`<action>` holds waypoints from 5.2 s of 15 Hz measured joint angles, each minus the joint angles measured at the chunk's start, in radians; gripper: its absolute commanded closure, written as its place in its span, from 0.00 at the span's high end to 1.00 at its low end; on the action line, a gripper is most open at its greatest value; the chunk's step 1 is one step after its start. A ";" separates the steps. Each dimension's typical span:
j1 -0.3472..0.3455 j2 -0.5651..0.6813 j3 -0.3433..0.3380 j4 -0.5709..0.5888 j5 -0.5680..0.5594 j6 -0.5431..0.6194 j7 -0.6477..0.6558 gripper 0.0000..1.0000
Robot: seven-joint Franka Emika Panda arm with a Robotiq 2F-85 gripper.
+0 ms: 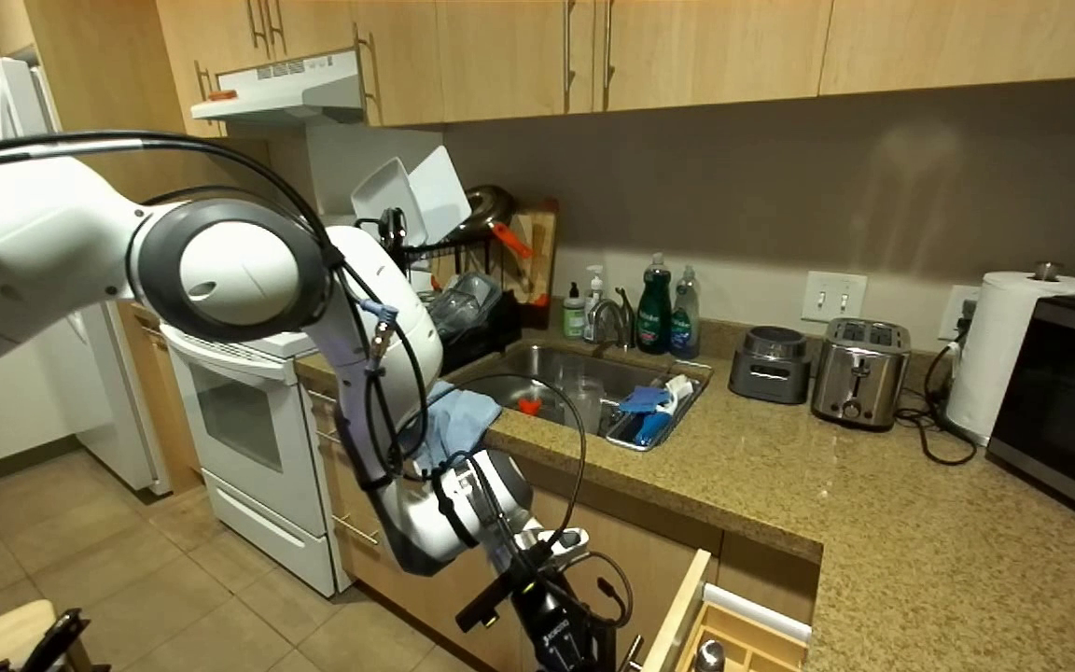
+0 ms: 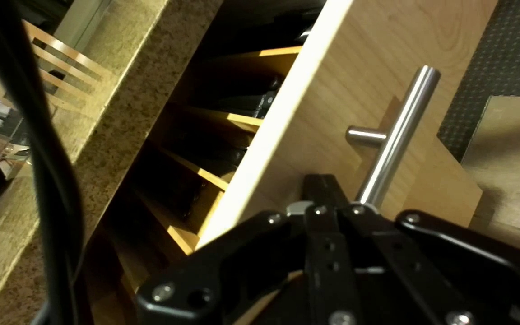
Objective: Close the open drawer on the right
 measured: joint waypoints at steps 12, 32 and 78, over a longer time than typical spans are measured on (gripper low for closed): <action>-0.048 0.063 -0.098 0.082 -0.071 0.009 0.000 0.00; -0.032 -0.086 0.121 -0.010 0.178 0.018 -0.067 0.00; 0.092 -1.024 0.213 -0.421 1.233 -0.022 -0.417 0.78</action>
